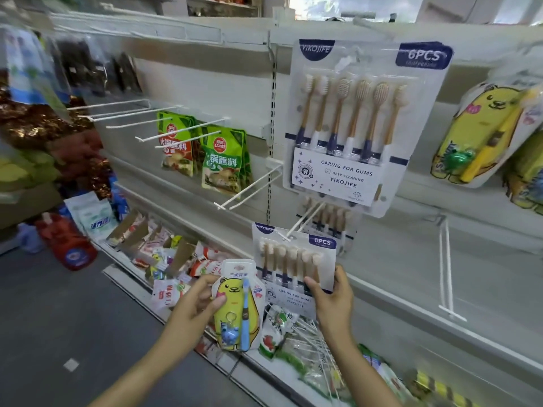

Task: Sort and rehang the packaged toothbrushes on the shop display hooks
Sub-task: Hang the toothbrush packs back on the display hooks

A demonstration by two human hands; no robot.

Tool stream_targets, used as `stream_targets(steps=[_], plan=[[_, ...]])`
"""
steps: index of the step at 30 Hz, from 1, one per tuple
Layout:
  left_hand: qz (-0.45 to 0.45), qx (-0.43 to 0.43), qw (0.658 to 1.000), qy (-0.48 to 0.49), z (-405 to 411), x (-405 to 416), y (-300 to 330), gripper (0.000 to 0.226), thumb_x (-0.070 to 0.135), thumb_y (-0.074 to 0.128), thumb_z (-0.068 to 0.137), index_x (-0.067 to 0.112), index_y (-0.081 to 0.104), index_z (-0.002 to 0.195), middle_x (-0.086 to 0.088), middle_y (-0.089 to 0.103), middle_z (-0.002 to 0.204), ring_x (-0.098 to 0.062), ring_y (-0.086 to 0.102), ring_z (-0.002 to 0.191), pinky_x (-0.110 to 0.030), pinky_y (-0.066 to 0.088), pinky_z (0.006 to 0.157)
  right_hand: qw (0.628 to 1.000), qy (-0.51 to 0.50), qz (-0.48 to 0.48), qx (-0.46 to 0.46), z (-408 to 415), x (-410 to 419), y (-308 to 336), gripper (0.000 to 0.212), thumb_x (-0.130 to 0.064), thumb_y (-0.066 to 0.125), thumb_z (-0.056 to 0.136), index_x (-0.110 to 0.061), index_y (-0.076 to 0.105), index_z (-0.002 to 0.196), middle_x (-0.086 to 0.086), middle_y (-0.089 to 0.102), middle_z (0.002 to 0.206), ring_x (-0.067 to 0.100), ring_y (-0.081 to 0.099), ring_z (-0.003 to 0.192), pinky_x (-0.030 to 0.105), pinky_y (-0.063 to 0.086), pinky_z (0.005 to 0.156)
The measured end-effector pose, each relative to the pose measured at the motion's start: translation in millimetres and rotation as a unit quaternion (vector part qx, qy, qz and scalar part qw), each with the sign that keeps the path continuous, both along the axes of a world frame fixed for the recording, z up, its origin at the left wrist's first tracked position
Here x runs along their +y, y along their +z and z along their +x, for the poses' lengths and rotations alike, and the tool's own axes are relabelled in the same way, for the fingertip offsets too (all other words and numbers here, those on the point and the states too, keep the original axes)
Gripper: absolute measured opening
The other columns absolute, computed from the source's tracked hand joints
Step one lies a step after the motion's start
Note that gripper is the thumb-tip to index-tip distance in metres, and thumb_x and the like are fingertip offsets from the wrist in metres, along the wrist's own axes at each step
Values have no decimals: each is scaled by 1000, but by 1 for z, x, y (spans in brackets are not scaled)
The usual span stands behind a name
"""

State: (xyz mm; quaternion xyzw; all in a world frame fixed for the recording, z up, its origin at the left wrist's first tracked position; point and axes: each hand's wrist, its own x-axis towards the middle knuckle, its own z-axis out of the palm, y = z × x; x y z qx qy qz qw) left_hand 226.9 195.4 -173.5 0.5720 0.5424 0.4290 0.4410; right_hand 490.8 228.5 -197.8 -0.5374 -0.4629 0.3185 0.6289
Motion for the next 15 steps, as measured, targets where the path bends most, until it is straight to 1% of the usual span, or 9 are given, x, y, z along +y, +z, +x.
stream_targets(steps=[1,2,4,6,8,10,12,13,15], plan=[[-2,-6,1000,0,-1,1,1,21,14,63,96,20,56,116,2,78,99,-14,73,89,-22,57,76,1000,-5,-1,0,0,4,-2,31,-3,76,85,-19,64,110,-2,73,99,5,69,85,17,54,71],[0,-6,1000,0,-2,1,2,24,25,66,95,24,56,118,-1,77,101,-17,73,92,-29,58,82,1000,-10,-2,2,1,9,-5,31,-5,76,86,-21,64,109,-1,73,100,8,69,87,21,56,73],[-4,-6,1000,-4,-7,3,3,38,48,67,87,34,56,121,-7,75,106,-24,72,98,-48,56,91,1000,-15,-9,2,5,18,-10,33,-7,76,85,-29,63,106,-2,73,100,14,70,90,31,58,76],[0,-5,1000,-5,-10,3,4,32,44,67,91,37,55,120,-9,75,107,-27,71,100,-55,54,93,1000,-15,-14,12,10,32,-12,35,-5,75,86,-32,63,105,-2,73,101,17,70,92,34,58,77],[9,3,1000,-2,-7,5,7,28,35,63,94,37,55,120,-8,75,106,-27,71,99,-55,53,94,999,-28,-13,24,17,47,-11,35,-1,73,86,-23,62,110,-1,71,103,12,70,92,28,60,78],[13,4,1000,-3,-3,5,12,27,31,61,93,37,55,118,-6,76,105,-25,71,97,-53,53,93,999,-41,-9,11,26,66,-8,35,4,73,85,-14,61,112,-2,69,103,-1,67,88,17,56,77],[13,2,1000,2,0,5,17,26,23,60,95,31,55,120,-3,76,104,-22,72,97,-49,54,94,999,-51,-12,-3,37,84,-6,33,9,72,83,-9,60,108,2,68,98,-9,64,80,17,52,73],[13,0,1000,2,2,5,20,25,21,60,96,30,55,119,-1,77,105,-20,72,98,-46,55,93,998,-58,-13,-6,42,93,-4,32,11,71,82,-3,60,108,8,67,98,-11,62,77,15,51,71],[18,-2,1000,-4,7,4,26,25,22,59,94,39,57,112,0,77,105,-17,73,97,-37,57,88,997,-72,-4,-12,53,109,1,32,15,68,81,8,58,111,13,63,100,-3,61,75,6,46,65]])
